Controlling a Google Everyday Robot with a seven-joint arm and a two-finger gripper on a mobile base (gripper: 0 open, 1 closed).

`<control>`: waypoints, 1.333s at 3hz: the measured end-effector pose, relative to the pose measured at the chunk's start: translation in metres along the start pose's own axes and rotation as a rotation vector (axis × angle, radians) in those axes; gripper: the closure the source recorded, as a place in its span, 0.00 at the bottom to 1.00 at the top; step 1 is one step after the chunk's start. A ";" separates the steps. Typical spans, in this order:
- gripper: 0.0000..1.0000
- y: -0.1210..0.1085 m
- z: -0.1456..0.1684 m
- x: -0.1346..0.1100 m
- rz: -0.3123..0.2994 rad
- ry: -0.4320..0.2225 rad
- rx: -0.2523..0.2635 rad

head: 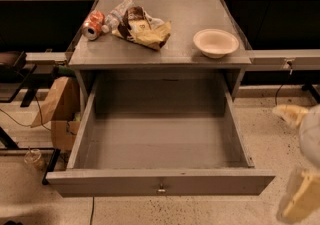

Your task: Close top drawer

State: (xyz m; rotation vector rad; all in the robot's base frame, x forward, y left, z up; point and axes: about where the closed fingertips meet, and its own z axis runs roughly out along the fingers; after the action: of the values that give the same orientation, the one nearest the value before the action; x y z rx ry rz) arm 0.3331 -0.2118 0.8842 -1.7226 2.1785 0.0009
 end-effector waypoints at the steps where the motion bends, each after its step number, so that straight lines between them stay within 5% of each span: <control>1: 0.15 0.034 0.063 0.014 0.011 0.009 -0.068; 2: 0.40 0.064 0.138 0.028 0.027 0.009 -0.162; 4: 0.87 0.069 0.226 0.032 0.023 0.033 -0.275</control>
Offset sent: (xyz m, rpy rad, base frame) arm -0.0356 0.0326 -0.2523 0.0708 0.2834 0.0302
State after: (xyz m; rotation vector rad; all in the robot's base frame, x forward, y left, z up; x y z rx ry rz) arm 0.3249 -0.1738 0.6488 -1.8517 2.3100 0.2931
